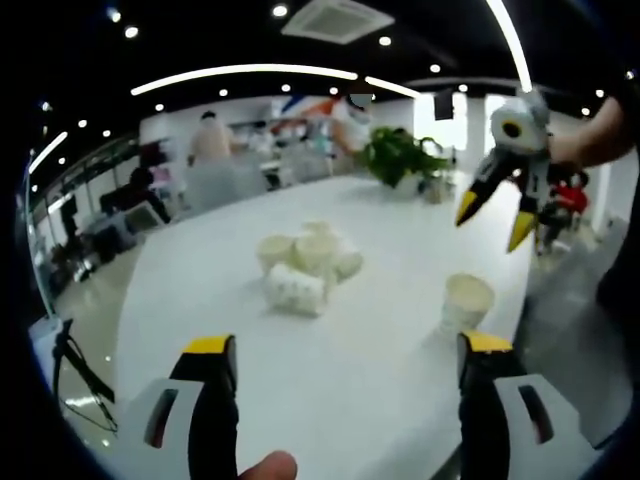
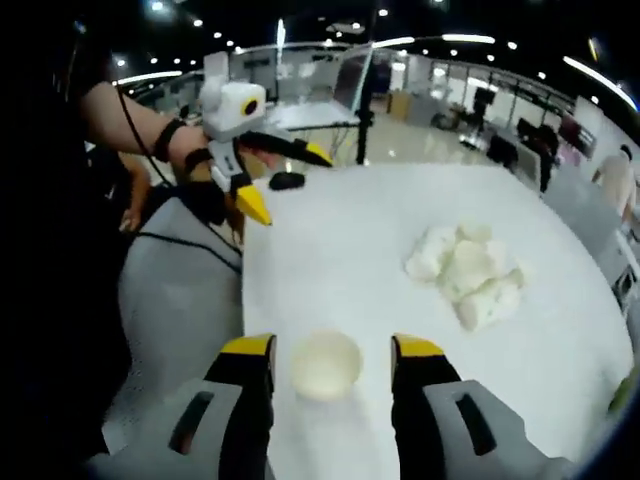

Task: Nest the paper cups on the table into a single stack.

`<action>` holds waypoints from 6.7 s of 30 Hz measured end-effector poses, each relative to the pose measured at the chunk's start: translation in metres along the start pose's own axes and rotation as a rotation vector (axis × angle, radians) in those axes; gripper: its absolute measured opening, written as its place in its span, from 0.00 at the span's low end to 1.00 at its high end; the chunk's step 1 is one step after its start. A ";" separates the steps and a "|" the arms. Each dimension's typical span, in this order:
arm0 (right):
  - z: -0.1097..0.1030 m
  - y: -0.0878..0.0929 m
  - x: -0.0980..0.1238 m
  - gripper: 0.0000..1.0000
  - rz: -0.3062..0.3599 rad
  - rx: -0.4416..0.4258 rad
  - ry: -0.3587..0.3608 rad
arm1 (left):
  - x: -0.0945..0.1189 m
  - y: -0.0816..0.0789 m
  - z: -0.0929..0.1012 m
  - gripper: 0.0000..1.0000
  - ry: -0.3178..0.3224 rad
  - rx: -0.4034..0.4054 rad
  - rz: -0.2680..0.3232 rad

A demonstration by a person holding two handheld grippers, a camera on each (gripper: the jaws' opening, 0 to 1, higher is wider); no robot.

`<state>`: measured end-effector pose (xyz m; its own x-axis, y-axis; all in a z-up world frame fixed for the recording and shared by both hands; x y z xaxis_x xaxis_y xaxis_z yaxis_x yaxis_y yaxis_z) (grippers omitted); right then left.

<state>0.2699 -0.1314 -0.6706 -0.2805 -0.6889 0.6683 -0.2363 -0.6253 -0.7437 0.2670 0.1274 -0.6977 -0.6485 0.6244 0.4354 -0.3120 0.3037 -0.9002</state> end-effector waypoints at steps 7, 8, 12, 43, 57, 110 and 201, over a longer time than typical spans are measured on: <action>0.022 -0.003 0.006 0.49 0.065 -0.109 0.067 | 0.000 -0.003 0.000 0.90 0.003 -0.004 0.003; 0.024 -0.003 0.007 0.50 0.069 -0.120 0.076 | 0.001 -0.004 0.000 0.91 0.001 0.001 0.005; 0.034 0.000 0.011 0.53 0.097 -0.180 0.125 | 0.002 -0.006 0.000 0.91 0.006 -0.004 -0.001; 0.088 0.013 0.042 0.71 0.428 -0.715 0.326 | 0.006 -0.016 -0.003 0.91 0.025 -0.034 0.003; 0.109 0.004 0.036 0.90 0.546 -0.895 0.358 | 0.010 -0.011 -0.003 0.90 0.014 -0.021 -0.002; 0.202 0.026 -0.060 0.96 0.441 -1.197 0.402 | 0.007 -0.012 -0.009 0.90 -0.004 -0.026 -0.019; 0.245 0.040 -0.149 0.43 0.204 -1.313 0.212 | 0.008 0.030 -0.034 0.89 -0.088 0.100 -0.052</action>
<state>0.5303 -0.1440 -0.7968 -0.5266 -0.5829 0.6188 -0.8500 0.3742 -0.3709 0.2757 0.1658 -0.7216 -0.6869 0.5429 0.4831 -0.4110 0.2582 -0.8743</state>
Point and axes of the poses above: the point that each gripper's makers call its tool centre point, and the gripper's own axes: x roughly backward along the fingers, z roughly to its right, y roughly out of its underside, the point moved 6 cm from there along x, roughly backward along the fingers, and after that the axes turned 3 degrees about y, right-handed, at the moved point
